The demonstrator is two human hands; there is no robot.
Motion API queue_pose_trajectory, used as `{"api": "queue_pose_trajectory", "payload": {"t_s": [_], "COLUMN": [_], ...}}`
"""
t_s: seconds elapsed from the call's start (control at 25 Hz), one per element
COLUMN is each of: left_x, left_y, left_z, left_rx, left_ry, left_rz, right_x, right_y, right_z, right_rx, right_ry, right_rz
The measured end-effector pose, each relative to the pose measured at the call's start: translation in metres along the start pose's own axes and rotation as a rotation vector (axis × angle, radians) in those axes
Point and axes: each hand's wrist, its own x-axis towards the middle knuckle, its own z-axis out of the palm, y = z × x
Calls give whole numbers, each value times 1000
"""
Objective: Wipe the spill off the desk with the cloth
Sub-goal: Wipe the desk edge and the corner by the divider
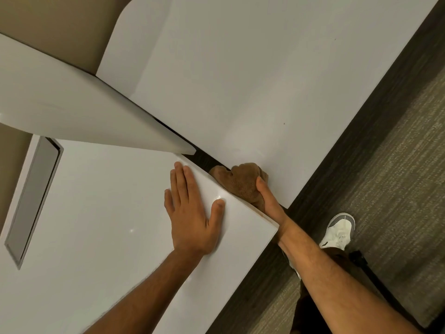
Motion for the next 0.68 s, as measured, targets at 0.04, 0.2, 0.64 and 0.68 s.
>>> {"api": "queue_pose_trajectory", "payload": {"t_s": [0.04,0.2,0.64,0.68], "left_x": [0,1,0,0], "left_y": [0,0,4,4], "left_z": [0,0,-2,-1], "left_rx": [2,-7,-9,-5], "left_ry": [-2,-4,10,13], "left_rz": [-4,-16,1,3], "right_x": [-3,-23,3,8], "right_y": [0,-20,-42,-35], "right_z": [-1,-16,32,33], "right_rx": [-7,-67,-338,-360], "right_ry": [21,30,-26,-28], "right_rz": [9,-35,-108,-77]}}
